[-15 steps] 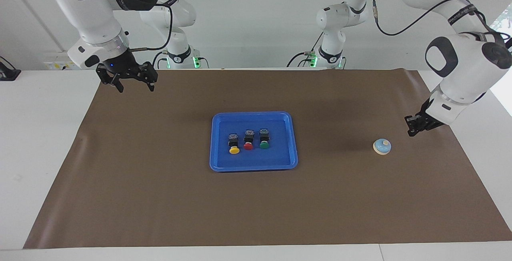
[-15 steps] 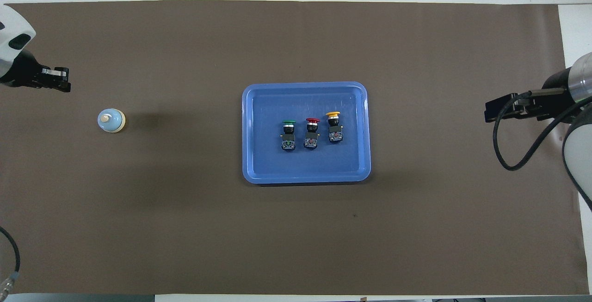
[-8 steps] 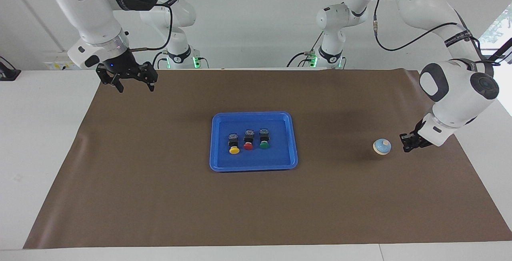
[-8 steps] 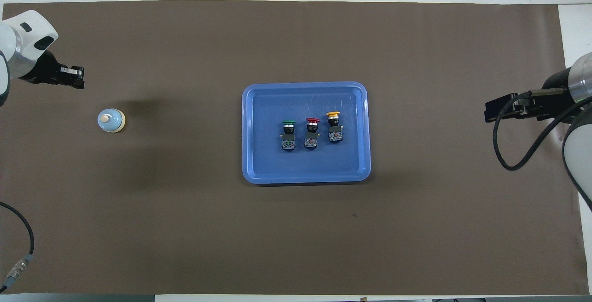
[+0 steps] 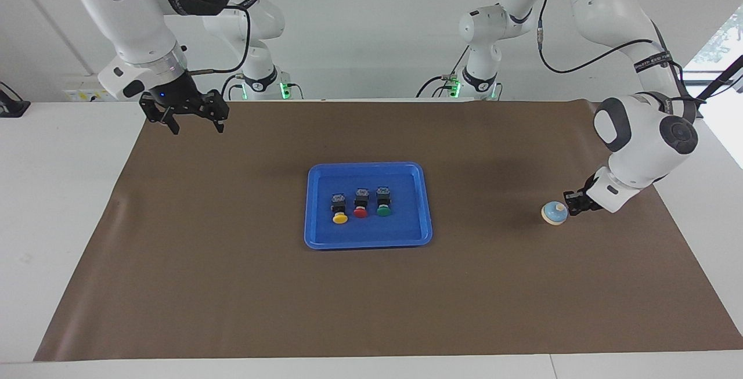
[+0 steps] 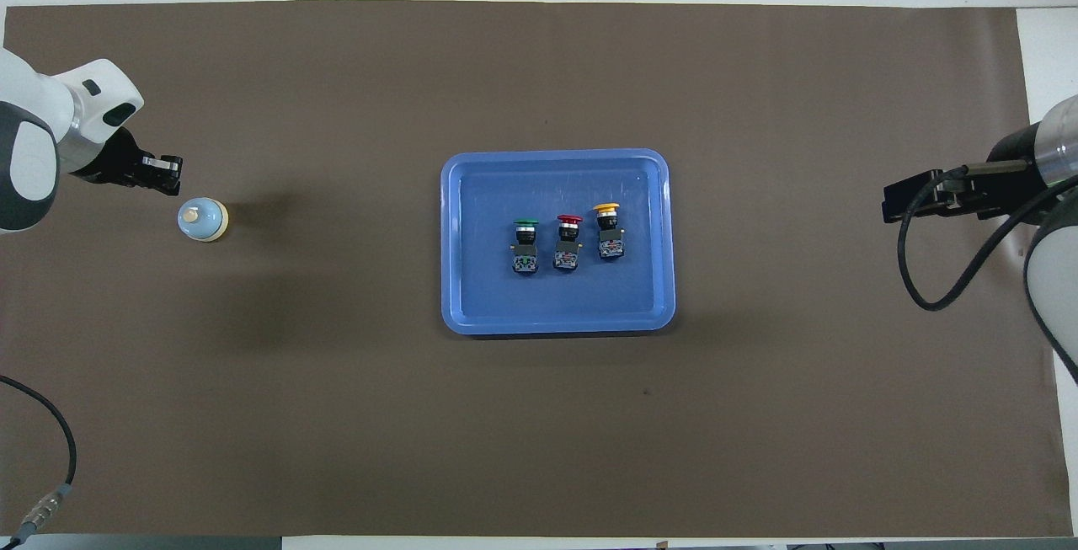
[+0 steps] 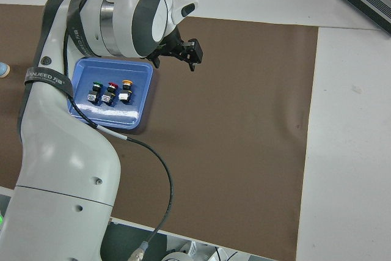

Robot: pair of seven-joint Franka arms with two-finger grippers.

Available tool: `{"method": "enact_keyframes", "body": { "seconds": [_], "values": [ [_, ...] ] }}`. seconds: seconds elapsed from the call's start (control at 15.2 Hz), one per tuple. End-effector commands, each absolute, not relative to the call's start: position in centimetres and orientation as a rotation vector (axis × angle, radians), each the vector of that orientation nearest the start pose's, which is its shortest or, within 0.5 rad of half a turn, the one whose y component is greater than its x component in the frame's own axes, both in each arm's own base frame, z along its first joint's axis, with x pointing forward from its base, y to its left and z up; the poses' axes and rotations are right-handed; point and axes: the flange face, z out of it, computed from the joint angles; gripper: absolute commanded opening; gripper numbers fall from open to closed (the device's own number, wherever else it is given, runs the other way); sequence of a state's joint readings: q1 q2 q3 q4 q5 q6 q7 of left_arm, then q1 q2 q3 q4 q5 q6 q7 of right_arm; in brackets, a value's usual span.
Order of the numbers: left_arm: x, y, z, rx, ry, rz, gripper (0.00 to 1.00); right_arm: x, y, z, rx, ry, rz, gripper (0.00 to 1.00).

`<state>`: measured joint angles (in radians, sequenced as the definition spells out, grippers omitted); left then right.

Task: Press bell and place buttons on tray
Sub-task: 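Move the left gripper over the bell and press down on it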

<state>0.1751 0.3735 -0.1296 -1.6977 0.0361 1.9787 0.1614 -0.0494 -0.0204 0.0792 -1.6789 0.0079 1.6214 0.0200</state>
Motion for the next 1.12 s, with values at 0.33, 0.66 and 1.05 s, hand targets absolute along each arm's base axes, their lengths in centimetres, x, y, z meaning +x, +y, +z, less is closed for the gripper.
{"method": "enact_keyframes", "body": {
  "seconds": [0.33,0.66,1.05],
  "values": [
    [61.8,3.8,36.2,-3.127,0.233,0.122,0.0,54.2,1.6,59.0,-3.14,0.013,0.049,1.0],
    [60.9,4.1,34.9,-3.124,0.224,0.048,0.0,54.2,1.6,59.0,-3.14,0.013,0.049,1.0],
    [60.0,4.2,33.6,-3.124,0.22,0.046,0.0,54.2,1.6,59.0,-3.14,0.013,0.049,1.0]
  ]
}}
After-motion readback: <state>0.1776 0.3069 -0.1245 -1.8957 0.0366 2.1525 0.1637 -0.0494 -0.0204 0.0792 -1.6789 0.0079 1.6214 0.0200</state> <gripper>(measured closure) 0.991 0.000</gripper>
